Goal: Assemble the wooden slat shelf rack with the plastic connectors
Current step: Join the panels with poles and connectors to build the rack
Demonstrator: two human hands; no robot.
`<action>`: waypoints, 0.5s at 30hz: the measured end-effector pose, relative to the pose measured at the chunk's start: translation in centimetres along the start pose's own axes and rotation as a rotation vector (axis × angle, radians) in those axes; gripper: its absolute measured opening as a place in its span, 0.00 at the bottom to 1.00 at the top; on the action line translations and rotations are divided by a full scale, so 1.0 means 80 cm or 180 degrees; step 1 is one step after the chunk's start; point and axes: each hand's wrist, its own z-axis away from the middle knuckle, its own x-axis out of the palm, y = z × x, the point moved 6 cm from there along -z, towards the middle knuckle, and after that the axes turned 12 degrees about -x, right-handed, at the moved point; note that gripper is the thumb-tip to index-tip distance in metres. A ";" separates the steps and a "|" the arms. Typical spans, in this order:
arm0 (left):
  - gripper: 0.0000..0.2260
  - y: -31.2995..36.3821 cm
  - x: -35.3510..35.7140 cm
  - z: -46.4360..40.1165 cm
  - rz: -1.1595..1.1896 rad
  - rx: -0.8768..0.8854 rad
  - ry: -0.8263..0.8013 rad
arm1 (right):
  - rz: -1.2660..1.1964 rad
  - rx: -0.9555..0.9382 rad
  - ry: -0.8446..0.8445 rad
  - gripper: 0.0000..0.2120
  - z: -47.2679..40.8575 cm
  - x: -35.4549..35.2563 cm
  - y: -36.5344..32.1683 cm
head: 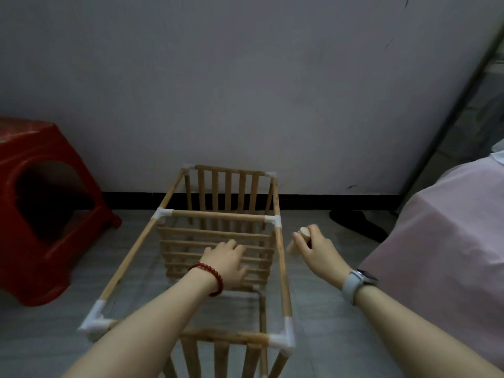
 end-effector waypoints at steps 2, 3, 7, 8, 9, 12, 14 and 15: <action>0.24 0.008 -0.013 -0.039 0.0087 -0.0021 0.0142 | -0.0059 -0.0068 0.0076 0.11 -0.037 -0.007 0.005; 0.25 0.011 -0.016 -0.056 0.0121 -0.0029 0.0177 | 0.0067 -0.0133 0.0048 0.11 -0.053 -0.007 0.006; 0.29 0.025 -0.010 -0.128 -0.0011 -0.0089 0.0274 | 0.0657 -0.0530 -0.0031 0.12 -0.135 -0.020 0.005; 0.29 0.026 -0.006 -0.143 -0.0064 -0.0111 0.0279 | 0.0635 -0.0655 0.0110 0.12 -0.157 -0.033 -0.004; 0.30 0.026 -0.003 -0.151 -0.0118 -0.0132 0.0270 | 0.0543 -0.0803 0.0408 0.12 -0.169 -0.050 -0.018; 0.29 0.023 0.007 -0.175 -0.0013 -0.0149 0.0476 | -0.0118 -0.1249 0.1890 0.08 -0.179 -0.077 -0.023; 0.28 0.020 0.007 -0.179 0.0153 -0.0164 0.0700 | 0.0191 -0.0963 0.1171 0.09 -0.166 -0.020 0.001; 0.27 0.019 0.008 -0.181 0.0229 -0.0167 0.0745 | 0.0578 -0.0785 0.0314 0.08 -0.159 0.024 0.018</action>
